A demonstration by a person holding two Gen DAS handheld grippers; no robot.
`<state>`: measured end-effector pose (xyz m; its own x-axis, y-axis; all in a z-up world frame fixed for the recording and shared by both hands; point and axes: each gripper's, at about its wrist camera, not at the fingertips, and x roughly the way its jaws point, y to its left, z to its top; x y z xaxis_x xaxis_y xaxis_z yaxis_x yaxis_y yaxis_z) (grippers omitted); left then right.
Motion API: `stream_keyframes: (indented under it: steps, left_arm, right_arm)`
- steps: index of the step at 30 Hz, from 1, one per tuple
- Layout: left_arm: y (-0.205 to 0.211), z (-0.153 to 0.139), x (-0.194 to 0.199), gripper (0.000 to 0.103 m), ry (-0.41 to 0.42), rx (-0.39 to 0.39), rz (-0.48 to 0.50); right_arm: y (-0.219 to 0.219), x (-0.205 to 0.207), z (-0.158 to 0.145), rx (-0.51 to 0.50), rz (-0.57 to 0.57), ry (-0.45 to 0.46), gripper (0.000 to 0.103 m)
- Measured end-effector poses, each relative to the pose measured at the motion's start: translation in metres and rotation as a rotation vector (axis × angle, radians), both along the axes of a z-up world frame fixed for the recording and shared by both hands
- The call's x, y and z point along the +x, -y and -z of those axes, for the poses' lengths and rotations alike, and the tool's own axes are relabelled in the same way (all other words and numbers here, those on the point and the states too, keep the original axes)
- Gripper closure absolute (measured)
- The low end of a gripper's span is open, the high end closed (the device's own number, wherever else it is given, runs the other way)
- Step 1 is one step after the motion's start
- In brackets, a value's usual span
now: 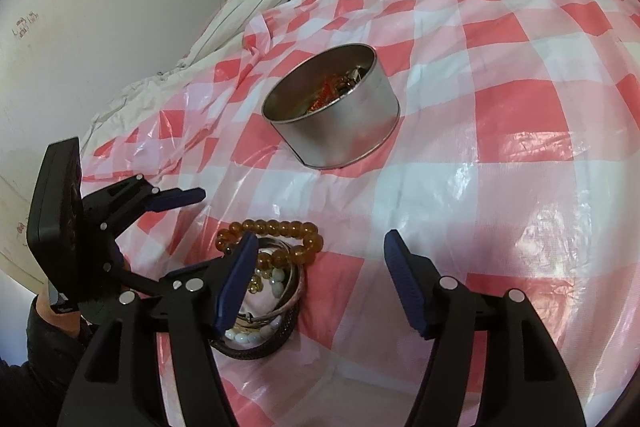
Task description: Organize jewelry
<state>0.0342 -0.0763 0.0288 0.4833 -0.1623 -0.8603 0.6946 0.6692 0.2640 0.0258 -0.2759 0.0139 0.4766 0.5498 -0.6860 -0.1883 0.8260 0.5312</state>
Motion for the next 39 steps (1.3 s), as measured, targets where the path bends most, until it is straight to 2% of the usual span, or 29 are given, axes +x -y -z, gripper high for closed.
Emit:
stream_keyframes:
  steps: [5,8,12,16,19,24,27,30,32,34,35,37,39]
  left_arm:
    - [-0.002,0.003,0.020,0.034,0.019,-0.035,-0.076]
    - [0.000,0.001,0.036,0.034,0.041,-0.083,-0.140]
    - [-0.016,-0.012,0.062,0.031,0.040,-0.247,-0.283]
    - [-0.038,-0.017,0.074,0.031,0.058,-0.270,-0.362]
    - [-0.039,-0.027,0.070,0.030,0.011,-0.386,-0.300]
    - [0.004,-0.008,0.056,0.029,-0.060,-0.332,-0.155]
    - [0.018,-0.001,0.058,0.027,-0.057,-0.318,-0.157]
    - [0.022,0.003,0.060,0.028,-0.074,-0.338,-0.152]
    - [0.026,0.008,0.056,0.041,-0.107,-0.346,-0.115]
    - [0.033,0.011,0.051,0.072,-0.122,-0.338,-0.073]
    - [0.037,0.012,0.048,0.082,-0.116,-0.319,-0.057]
    - [0.038,0.011,0.046,0.092,-0.104,-0.296,-0.053]
    - [0.028,0.008,0.052,0.093,-0.096,-0.302,-0.100]
  right_arm:
    - [-0.002,0.000,0.002,-0.027,-0.011,-0.003,0.038]
    - [-0.008,-0.002,0.001,-0.075,-0.033,0.008,0.036]
    - [-0.016,-0.005,-0.001,-0.144,-0.070,0.028,0.035]
    - [-0.021,-0.007,-0.002,-0.192,-0.090,0.037,0.034]
    - [-0.025,-0.009,-0.002,-0.218,-0.099,0.043,0.033]
    - [-0.027,-0.009,-0.001,-0.226,-0.107,0.041,0.031]
    - [-0.029,-0.010,-0.002,-0.245,-0.121,0.042,0.031]
    - [-0.031,-0.011,-0.002,-0.262,-0.134,0.042,0.030]
    - [-0.032,-0.011,-0.003,-0.273,-0.144,0.041,0.030]
    - [-0.033,-0.012,-0.002,-0.280,-0.151,0.040,0.030]
    - [-0.033,-0.012,-0.002,-0.282,-0.156,0.039,0.030]
    - [-0.031,-0.012,-0.003,-0.276,-0.155,0.037,0.030]
    - [-0.029,-0.013,-0.003,-0.263,-0.153,0.037,0.029]
